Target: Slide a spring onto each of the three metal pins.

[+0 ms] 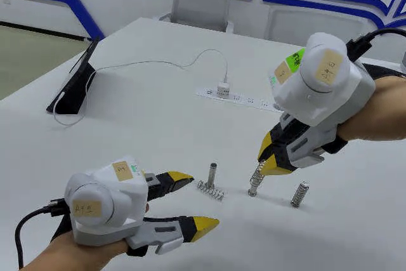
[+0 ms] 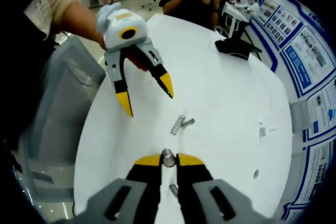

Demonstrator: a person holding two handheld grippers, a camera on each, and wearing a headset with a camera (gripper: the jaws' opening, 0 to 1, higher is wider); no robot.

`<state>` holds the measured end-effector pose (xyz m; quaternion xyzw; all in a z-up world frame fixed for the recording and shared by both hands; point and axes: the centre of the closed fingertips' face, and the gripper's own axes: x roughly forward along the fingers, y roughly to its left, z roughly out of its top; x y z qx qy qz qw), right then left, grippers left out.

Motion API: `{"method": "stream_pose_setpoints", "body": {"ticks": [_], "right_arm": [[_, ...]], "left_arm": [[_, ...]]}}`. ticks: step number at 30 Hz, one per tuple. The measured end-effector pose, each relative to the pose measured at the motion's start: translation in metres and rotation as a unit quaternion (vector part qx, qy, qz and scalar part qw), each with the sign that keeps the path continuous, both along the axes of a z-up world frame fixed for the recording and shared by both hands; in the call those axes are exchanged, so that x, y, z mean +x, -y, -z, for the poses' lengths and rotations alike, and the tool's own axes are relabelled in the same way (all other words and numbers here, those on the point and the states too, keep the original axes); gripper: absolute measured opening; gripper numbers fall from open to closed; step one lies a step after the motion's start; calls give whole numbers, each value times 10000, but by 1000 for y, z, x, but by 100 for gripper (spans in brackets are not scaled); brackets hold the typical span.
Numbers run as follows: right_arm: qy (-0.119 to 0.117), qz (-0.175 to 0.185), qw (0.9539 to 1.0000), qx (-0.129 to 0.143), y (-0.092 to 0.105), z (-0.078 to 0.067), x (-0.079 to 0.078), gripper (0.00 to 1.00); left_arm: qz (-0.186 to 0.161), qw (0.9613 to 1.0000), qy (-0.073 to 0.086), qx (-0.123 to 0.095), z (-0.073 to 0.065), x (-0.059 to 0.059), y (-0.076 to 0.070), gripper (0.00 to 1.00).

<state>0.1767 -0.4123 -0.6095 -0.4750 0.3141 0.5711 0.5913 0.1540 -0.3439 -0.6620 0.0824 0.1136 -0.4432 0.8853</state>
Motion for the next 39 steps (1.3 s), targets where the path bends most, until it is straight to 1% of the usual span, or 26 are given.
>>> {"method": "stream_pose_setpoints", "body": {"ticks": [6, 10, 11, 16, 23, 30, 39], "right_arm": [[74, 195, 9996, -179, 11, 6, 18, 11], [64, 318, 9993, -202, 13, 9, 28, 11], [71, 344, 9991, -242, 14, 11, 31, 11], [29, 451, 9986, -274, 15, 18, 38, 11], [-75, 461, 9983, -362, 14, 29, 40, 11], [-87, 520, 9978, -401, 15, 34, 45, 11], [-178, 548, 9972, -467, 14, 42, 48, 11]], "left_arm": [[-93, 9999, -40, 15, 3, 2, -6, 57], [-114, 9999, -49, -9, 2, 2, -7, 60], [-123, 9999, -58, -13, 2, 3, -7, 60], [-126, 9999, -74, 6, 3, 2, -7, 62], [-123, 9999, -88, 15, 3, 3, -7, 62], [-136, 9999, -106, 7, 4, 3, -7, 62], [-168, 9998, -133, 5, 5, 5, -9, 62]]}}
